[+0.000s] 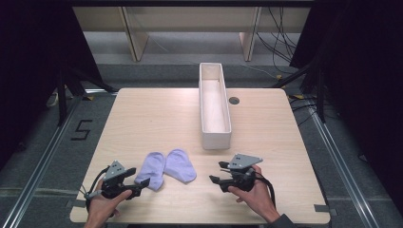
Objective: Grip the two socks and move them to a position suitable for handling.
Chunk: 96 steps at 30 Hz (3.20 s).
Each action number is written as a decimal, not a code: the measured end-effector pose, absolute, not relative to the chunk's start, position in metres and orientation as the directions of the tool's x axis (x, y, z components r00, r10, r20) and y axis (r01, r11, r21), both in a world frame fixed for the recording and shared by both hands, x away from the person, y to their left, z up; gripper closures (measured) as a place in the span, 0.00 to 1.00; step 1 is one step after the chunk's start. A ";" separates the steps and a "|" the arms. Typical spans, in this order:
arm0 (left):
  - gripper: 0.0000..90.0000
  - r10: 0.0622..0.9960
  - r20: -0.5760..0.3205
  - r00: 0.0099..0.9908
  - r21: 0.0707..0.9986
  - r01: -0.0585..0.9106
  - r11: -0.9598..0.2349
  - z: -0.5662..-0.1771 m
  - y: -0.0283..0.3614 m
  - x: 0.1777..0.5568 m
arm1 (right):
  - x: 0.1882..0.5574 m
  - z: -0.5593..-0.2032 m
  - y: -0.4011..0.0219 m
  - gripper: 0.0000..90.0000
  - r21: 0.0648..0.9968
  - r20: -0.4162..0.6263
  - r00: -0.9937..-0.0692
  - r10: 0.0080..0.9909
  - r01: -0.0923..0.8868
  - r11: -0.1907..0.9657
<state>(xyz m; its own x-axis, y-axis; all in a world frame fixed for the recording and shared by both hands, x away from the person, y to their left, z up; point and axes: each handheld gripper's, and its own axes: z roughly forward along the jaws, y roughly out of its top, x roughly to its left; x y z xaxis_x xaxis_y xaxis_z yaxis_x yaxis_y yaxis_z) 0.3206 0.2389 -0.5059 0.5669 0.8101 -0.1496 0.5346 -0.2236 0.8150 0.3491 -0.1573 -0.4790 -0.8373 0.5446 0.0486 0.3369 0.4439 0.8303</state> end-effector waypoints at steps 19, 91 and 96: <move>0.45 0.762 -0.169 0.625 0.809 0.529 -0.255 -0.510 0.225 0.340 | 0.376 -0.490 -0.080 0.48 0.795 0.042 -0.898 0.437 0.295 0.530; 0.99 0.654 -0.123 0.746 0.796 0.469 -0.384 -0.513 0.198 0.338 | 0.385 -0.502 -0.073 0.94 0.677 0.027 -0.904 0.426 0.330 0.658; 0.99 0.638 -0.143 0.756 0.797 0.470 -0.380 -0.512 0.192 0.335 | 0.382 -0.499 -0.087 0.94 0.673 0.014 -0.904 0.428 0.325 0.664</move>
